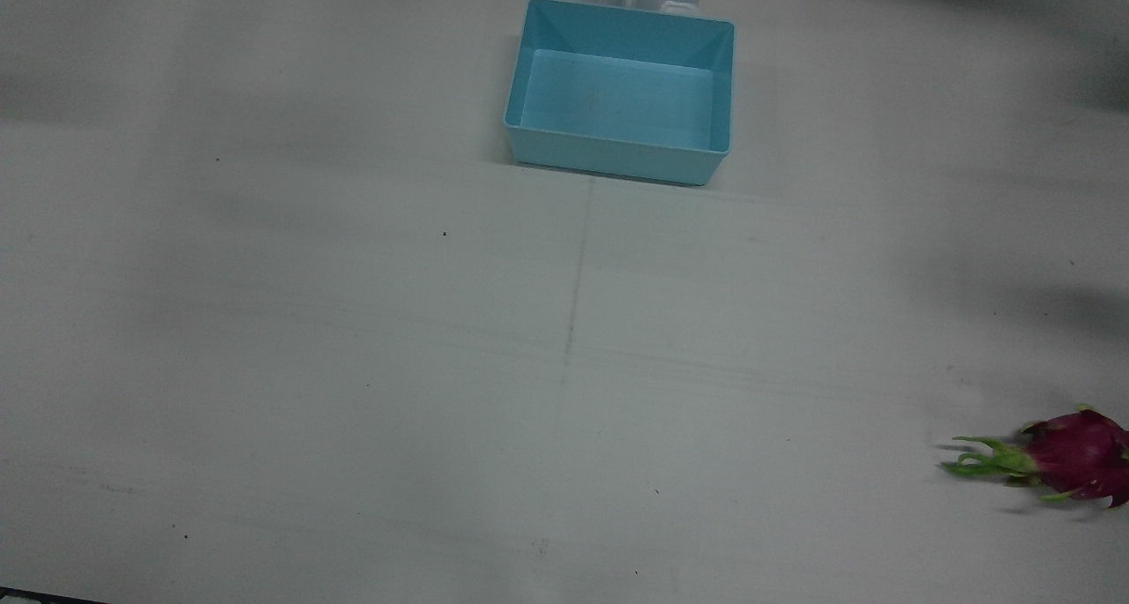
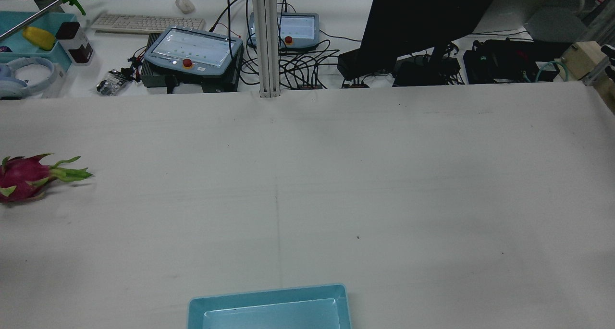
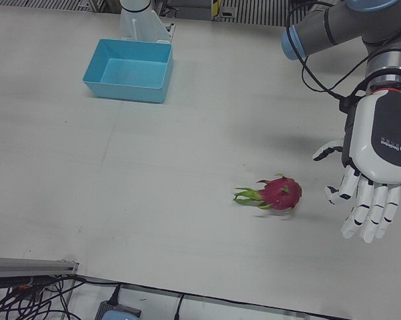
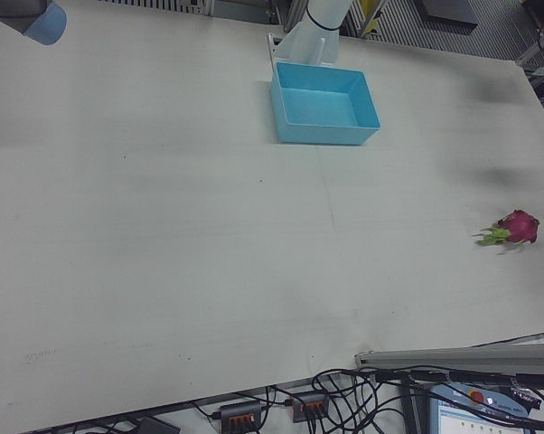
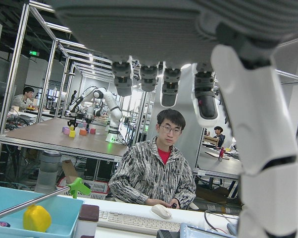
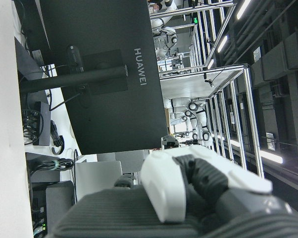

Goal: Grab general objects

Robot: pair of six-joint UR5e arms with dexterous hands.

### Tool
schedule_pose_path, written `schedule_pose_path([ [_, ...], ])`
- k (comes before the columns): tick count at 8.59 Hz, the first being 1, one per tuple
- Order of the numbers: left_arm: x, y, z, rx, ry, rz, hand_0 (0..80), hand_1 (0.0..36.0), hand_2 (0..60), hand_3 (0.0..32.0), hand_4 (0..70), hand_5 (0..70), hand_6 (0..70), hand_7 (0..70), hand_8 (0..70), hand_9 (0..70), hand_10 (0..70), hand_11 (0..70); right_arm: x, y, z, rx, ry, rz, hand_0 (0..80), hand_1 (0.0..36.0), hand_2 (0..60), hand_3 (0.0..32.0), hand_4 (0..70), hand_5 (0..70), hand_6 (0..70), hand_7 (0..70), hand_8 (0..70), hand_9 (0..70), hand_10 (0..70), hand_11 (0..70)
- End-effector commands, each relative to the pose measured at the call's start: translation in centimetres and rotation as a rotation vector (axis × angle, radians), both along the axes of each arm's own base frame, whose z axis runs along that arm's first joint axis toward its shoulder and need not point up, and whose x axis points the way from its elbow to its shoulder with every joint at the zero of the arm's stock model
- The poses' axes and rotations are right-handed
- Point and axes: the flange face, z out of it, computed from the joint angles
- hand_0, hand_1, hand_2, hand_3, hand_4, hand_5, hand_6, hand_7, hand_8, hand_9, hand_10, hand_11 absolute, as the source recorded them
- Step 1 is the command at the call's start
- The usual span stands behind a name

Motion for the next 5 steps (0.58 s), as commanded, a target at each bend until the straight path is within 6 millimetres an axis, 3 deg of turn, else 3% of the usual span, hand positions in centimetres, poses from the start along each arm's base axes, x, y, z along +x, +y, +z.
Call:
schedule_pose_path([
  [1, 0.13, -0.04, 0.26, -0.006, -0.001, 0.002, 48.3, 15.2, 29.6, 0.0, 6.2, 65.7, 8.5, 23.4, 9.9, 11.7, 9.5, 15.3, 0.0, 0.03, 0.03, -0.001, 0.0, 0.0, 0.0, 0.0, 0.0, 0.0, 0.0, 0.0, 0.0, 0.0, 0.0, 0.0, 0.0, 0.0],
  [5, 0.23, -0.11, 0.6, -0.012, -0.002, 0.004, 48.9, 16.7, 32.6, 0.0, 6.3, 67.4, 9.2, 24.1, 10.5, 12.2, 9.5, 15.5, -0.01, -0.05, -0.04, 0.001, 0.001, 0.0, 0.0, 0.0, 0.0, 0.0, 0.0, 0.0, 0.0, 0.0, 0.0, 0.0, 0.0, 0.0],
])
